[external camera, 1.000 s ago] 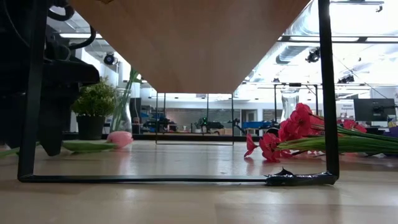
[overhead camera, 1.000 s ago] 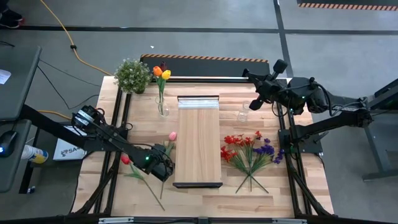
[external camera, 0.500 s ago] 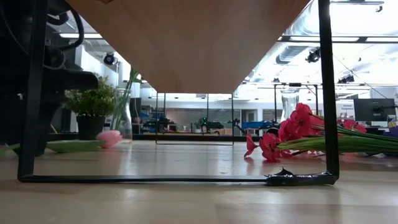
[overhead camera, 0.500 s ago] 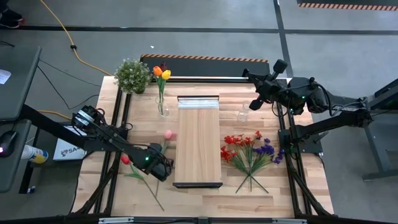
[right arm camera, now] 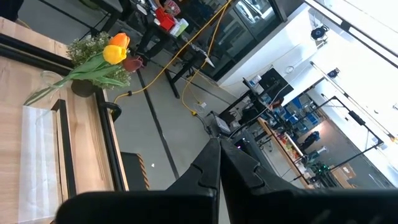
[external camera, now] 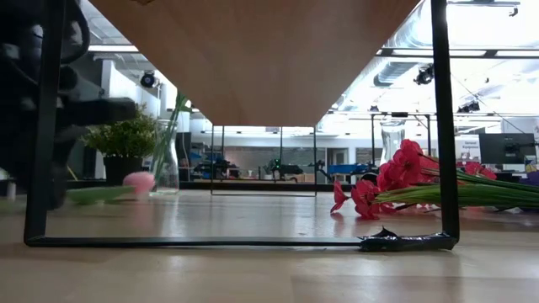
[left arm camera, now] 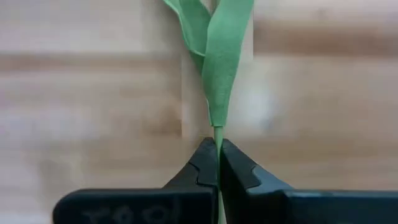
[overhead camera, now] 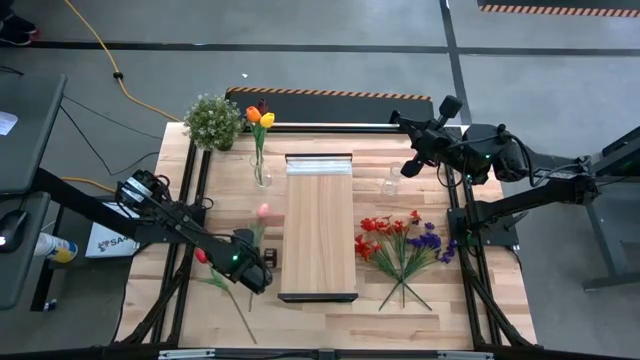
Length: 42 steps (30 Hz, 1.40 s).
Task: Pick and place flowers into a vace then onto a shelf
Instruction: Put the pink tulip into the left transparent vase
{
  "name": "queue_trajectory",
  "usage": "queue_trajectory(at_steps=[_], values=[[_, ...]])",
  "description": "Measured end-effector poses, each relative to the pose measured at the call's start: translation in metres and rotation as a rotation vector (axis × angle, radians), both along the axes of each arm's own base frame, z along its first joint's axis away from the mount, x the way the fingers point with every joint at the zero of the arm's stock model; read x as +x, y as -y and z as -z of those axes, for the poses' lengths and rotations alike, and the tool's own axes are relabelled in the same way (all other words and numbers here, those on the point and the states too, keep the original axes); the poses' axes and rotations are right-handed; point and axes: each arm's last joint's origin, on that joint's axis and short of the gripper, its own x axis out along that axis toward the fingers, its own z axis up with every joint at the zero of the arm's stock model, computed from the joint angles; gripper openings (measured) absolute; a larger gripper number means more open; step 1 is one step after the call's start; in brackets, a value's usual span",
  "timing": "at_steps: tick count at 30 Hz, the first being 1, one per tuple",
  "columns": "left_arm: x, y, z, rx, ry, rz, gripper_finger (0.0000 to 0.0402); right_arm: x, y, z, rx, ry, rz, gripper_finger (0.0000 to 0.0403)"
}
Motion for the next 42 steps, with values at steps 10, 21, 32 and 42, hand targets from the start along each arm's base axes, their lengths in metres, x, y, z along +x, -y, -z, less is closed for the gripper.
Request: queue_trajectory(at_steps=[10,21,32,42], values=[[0.000,-0.007,-0.023,0.207,0.017,-0.105,0.0032,0.000,0.000,0.000,0.000,-0.001,0.000,0.0000],[-0.003,-0.008,-0.091,0.362,-0.190,-0.106,0.0032,0.000,0.000,0.000,-0.002,-0.004,0.000,0.0000],[-0.002,-0.013,-0.123,0.451,0.067,-0.073,0.0032,0.000,0.000,0.001,-0.003,-0.013,0.007,0.0000],[-0.009,-0.022,-0.161,0.540,0.239,0.018,0.0032,0.000,0.000,0.002,-0.003,-0.021,0.008,0.0000]])
